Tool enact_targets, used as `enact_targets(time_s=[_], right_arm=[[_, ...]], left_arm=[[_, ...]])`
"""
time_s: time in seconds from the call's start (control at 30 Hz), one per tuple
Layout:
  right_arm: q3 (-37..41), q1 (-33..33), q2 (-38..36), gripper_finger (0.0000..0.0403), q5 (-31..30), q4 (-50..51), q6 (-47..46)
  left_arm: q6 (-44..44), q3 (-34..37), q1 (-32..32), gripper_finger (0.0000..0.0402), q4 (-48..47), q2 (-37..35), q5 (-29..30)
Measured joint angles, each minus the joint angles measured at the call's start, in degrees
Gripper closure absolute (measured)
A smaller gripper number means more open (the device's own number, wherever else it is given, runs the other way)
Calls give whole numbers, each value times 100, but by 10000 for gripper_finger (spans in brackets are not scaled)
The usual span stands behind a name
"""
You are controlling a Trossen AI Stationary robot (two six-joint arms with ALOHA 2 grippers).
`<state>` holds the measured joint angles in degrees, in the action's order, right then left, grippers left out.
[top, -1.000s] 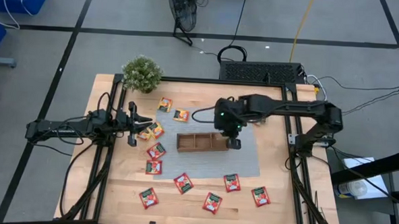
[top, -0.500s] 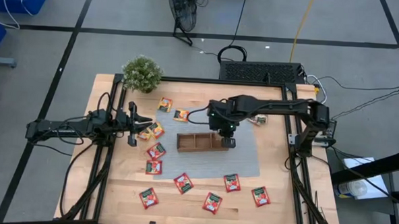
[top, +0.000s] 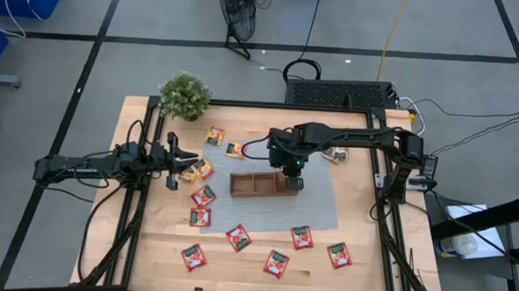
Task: Pick & Place Tea
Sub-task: Put the brown tea bag into the right section of the wooden organizer
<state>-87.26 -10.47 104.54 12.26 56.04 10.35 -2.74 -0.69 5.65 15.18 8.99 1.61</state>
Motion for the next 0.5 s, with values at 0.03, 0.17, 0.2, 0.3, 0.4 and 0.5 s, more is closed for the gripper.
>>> enact_targets(time_s=[0.03,0.17,0.2,0.3,0.4,0.5], right_arm=[[0,-1,35,403,-5,-4,1],[2,-40,60,403,-12,-8,2],[2,-41,56,403,-12,-16,2],[2,-49,56,403,-12,-83,0],[2,-49,56,403,-12,-60,0],[90,-45,56,403,-12,-126,2]], left_arm=[[0,0,-1,334,-2,0,0],[2,0,0,334,0,0,0],[1,1,-2,334,0,0,-1],[1,2,-2,334,2,0,0],[0,0,0,334,2,0,0],[2,0,-1,334,2,-2,0]])
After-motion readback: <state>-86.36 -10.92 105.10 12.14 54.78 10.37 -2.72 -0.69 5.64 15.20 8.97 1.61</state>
